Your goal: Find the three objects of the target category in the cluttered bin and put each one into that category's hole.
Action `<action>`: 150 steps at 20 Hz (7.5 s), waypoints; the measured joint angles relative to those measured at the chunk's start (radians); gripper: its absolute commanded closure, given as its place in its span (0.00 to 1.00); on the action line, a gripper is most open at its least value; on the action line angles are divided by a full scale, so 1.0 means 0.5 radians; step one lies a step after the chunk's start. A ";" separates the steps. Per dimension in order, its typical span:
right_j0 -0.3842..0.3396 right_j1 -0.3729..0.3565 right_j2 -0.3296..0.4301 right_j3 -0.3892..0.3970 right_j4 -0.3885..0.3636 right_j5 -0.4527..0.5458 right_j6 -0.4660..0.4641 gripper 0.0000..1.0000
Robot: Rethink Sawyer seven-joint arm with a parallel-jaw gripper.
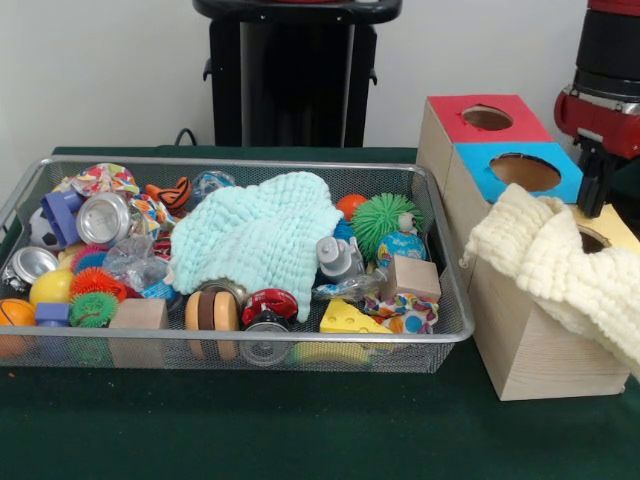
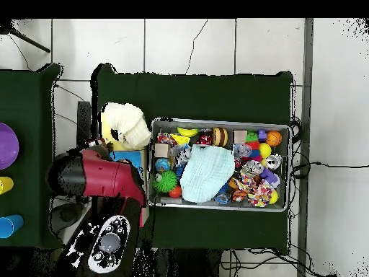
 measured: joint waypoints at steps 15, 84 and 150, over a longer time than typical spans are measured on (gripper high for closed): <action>-0.153 -0.084 -0.012 -0.140 -0.115 0.686 0.000 1.00; -0.366 0.417 -0.025 -1.155 -0.311 0.872 0.000 1.00; -0.363 0.170 0.320 -0.192 -0.264 -0.207 0.000 1.00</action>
